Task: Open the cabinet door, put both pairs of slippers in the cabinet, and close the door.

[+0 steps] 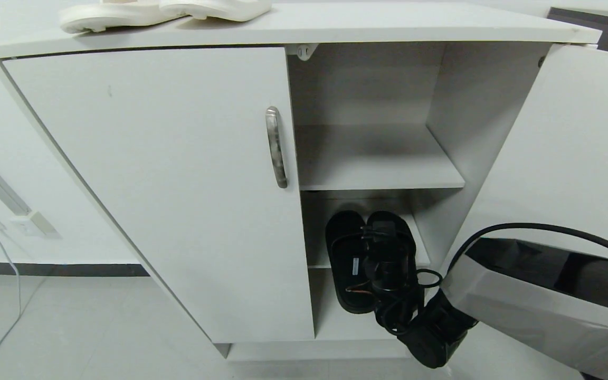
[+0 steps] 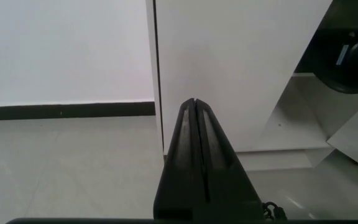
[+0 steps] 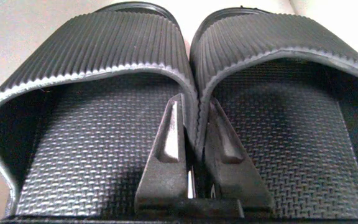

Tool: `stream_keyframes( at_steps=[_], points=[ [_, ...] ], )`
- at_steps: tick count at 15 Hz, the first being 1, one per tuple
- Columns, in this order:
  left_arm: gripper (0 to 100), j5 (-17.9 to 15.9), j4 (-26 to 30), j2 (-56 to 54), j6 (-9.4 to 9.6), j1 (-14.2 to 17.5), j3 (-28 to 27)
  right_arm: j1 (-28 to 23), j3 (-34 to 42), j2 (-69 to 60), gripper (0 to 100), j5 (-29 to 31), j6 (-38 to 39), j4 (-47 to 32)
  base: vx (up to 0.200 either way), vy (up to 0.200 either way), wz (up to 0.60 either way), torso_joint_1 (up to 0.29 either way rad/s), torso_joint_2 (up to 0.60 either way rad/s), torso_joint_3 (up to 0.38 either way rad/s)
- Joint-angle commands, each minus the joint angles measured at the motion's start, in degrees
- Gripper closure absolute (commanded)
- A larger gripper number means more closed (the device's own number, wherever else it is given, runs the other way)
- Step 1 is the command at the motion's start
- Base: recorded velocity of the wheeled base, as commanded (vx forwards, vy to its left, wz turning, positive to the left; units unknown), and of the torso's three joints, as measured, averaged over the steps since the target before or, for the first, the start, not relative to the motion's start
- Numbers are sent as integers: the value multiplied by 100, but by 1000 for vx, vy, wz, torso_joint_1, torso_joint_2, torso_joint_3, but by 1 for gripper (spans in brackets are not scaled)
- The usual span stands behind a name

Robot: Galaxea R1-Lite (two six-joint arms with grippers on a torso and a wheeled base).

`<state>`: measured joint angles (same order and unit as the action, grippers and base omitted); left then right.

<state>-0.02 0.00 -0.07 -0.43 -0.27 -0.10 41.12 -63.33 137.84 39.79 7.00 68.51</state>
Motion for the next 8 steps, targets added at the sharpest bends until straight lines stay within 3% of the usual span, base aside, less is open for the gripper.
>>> stream_keyframes(
  at_steps=[1,8],
  points=[
    [100,2,0,7,-1,0,1,-192,-461,287,100,-200,-155,-40,0,0,0,0,0,0],
    [100,2,0,7,-1,0,1,-544,-1999,797,100,-375,-383,-918,0,0,0,0,0,0]
  ],
)
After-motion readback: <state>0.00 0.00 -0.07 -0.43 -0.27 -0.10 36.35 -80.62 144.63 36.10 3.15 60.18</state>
